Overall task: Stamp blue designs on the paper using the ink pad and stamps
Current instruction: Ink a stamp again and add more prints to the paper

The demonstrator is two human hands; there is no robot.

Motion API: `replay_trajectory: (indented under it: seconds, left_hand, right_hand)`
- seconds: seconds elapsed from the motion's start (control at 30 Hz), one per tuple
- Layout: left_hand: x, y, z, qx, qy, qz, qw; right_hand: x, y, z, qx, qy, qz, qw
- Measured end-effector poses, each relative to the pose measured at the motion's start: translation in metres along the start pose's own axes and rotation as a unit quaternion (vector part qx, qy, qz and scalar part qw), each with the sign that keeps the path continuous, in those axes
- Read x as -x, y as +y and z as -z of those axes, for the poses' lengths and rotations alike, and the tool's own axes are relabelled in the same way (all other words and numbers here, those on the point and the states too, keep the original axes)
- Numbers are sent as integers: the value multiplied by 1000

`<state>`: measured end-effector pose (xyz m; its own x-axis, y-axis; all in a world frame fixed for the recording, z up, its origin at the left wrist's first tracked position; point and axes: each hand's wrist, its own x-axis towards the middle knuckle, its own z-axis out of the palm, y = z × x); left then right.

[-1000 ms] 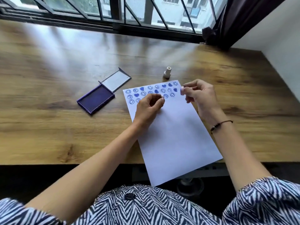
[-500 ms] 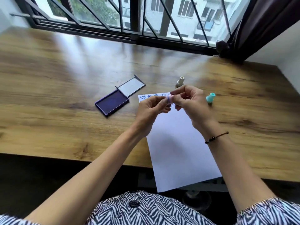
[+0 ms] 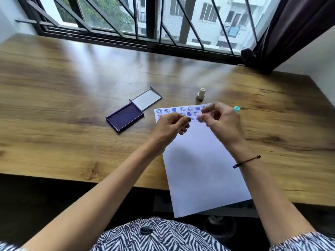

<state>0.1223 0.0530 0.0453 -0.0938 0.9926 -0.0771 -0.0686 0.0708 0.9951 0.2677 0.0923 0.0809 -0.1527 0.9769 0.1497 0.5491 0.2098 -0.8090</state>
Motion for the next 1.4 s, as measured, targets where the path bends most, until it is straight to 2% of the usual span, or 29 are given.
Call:
replay_trajectory:
  seconds: [0.1,0.2,0.3,0.47,0.57,0.67,0.8,0.87,1.0,1.07,1.13,1.2,1.27,1.33,1.4]
  left_hand:
    - [-6,-2,-10,18,22,14,999]
    - [-9,-5,-18,37,19,24,999]
    - [-10,-4,-26,53,15,32,998]
    - [-12,-4,-30,78,17,42,996]
    - [-14,-5,-32,91,16,46,995]
    - [-16,-6,-34,100,26,50,993]
    - [-18,-4,-34,97,43,54,993]
    - [-18,-3,-32,91,51,51,993]
    - [-15,-5,-22,93,64,44,993]
    - [-13,-5,-18,93,72,40,992]
    - [-14,-6,-14,100,86,40,990]
    - [-15,-9,-12,105,103,43,988]
    - [-17,-10,-12,103,117,43,987]
    - [-17,-11,-2,110,147,34,982]
    - [-14,-11,13,129,166,20,977]
  right_hand:
    - [-17,30,31,238,58,28,969]
    - [-25,56,46,346,35,1,937]
    - [-28,70,51,386,20,-8,922]
    - [-25,76,54,398,4,-13,917]
    - [-22,64,59,404,41,10,914]
    - [-31,42,57,360,78,54,928]
    - [-77,29,28,283,17,71,956]
    - [-105,28,7,293,-32,65,954]
    - [-141,30,-22,355,-123,55,925]
    - [-147,35,-28,368,-144,60,917]
    - [-146,37,-31,346,-129,74,926]
    - [-139,34,-28,278,-118,64,951]
    - [-123,21,-21,148,-153,27,977]
    - [-102,-2,-26,5,-234,7,972]
    - [-83,-18,-37,-72,-291,6,954]
